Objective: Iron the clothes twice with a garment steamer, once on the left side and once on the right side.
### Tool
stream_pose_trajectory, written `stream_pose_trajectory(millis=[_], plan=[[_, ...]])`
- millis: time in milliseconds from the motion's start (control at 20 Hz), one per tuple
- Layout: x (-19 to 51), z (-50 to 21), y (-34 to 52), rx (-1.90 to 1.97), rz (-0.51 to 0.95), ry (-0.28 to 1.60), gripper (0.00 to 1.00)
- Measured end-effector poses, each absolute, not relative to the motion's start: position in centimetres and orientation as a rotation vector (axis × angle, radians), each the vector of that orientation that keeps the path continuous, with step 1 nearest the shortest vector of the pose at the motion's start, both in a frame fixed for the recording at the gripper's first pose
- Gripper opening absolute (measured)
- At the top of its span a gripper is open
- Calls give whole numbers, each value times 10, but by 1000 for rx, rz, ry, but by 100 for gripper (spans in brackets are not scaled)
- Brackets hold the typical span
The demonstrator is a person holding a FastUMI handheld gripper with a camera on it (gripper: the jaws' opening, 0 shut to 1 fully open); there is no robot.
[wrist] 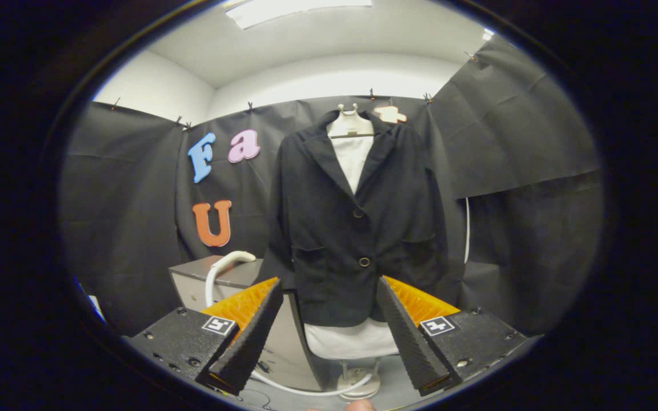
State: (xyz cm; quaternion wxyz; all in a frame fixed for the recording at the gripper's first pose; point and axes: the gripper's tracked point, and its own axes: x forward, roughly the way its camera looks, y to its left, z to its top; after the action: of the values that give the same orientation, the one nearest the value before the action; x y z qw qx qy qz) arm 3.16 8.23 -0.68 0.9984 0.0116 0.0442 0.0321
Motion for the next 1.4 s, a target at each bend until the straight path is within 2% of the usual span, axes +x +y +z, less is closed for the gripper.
stream_pose_trajectory(millis=[350, 750, 1150, 1400], plan=[[59, -7, 180, 14, 146, 114, 100], [126, -29, 298, -15, 300, 256, 100], [261, -70, 401, 17, 395, 448, 100], [354, -113, 440, -4, 368, 588, 100]])
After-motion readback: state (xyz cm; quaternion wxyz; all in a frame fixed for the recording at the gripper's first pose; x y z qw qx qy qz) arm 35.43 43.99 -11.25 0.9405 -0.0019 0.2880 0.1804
